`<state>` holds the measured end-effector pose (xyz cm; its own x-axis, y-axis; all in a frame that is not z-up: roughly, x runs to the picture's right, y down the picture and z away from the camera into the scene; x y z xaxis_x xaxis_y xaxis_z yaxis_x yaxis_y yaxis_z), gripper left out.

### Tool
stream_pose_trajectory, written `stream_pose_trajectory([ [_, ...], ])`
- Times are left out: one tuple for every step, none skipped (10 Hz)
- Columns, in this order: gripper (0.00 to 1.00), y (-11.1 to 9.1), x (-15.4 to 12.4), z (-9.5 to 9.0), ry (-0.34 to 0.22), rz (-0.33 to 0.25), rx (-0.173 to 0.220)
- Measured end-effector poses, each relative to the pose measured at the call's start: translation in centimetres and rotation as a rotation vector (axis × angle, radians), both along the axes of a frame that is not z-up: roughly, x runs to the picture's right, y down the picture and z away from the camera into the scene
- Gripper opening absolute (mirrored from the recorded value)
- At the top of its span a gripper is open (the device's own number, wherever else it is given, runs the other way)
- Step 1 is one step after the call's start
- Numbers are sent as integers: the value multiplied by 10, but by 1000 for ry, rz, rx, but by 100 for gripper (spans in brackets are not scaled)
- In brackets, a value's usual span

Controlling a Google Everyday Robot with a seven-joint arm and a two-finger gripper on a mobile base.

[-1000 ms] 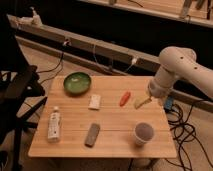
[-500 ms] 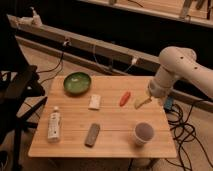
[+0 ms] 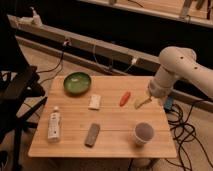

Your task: Place the white sponge in the ceramic cup

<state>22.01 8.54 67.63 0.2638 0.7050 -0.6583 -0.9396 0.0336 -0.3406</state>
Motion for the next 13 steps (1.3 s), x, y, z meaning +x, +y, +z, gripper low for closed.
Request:
stream_pose_trajectory([
  [80, 0, 0, 0, 0, 0, 0],
  [80, 0, 0, 0, 0, 0, 0],
  [80, 0, 0, 0, 0, 0, 0],
  [80, 0, 0, 0, 0, 0, 0],
  [80, 0, 0, 0, 0, 0, 0],
  [80, 0, 0, 0, 0, 0, 0],
  [80, 0, 0, 0, 0, 0, 0],
  [80, 0, 0, 0, 0, 0, 0],
  [80, 0, 0, 0, 0, 0, 0],
  [80, 0, 0, 0, 0, 0, 0],
  [80, 0, 0, 0, 0, 0, 0],
  [80, 0, 0, 0, 0, -1, 0],
  [80, -1, 3, 0, 6, -11, 5],
])
